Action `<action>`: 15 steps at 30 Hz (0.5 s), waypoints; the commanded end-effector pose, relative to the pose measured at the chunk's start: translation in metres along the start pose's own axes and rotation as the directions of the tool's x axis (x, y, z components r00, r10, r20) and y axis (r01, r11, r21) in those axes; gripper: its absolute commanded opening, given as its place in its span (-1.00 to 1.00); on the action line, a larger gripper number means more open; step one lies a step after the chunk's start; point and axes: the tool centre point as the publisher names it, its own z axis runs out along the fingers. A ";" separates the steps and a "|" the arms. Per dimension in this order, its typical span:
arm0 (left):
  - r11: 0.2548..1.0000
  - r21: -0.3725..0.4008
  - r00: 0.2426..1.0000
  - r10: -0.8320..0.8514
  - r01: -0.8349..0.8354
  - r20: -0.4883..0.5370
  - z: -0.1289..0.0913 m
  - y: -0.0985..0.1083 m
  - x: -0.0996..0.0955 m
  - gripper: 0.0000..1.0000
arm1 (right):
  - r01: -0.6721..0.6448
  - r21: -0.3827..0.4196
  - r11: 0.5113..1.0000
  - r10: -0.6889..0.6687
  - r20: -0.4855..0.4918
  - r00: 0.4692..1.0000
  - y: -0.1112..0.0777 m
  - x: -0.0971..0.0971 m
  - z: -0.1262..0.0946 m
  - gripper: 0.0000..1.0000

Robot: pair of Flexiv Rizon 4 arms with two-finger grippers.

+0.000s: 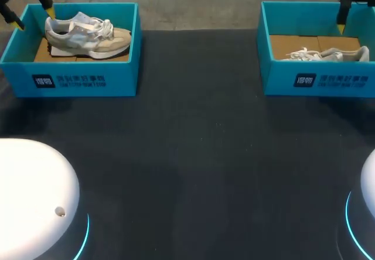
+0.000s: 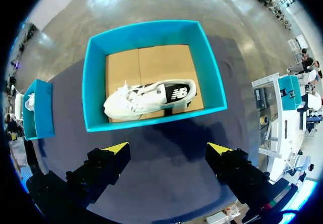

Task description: Take the shoe out of the shoebox, open the shoe tongue, remove and reinsert the insole, then place the shoe into the shoebox

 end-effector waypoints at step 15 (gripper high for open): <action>0.997 0.071 0.999 -0.023 0.025 -0.027 0.003 0.060 0.029 1.00 | -0.001 -0.001 1.000 0.001 0.001 1.000 0.000 0.000 0.000 1.00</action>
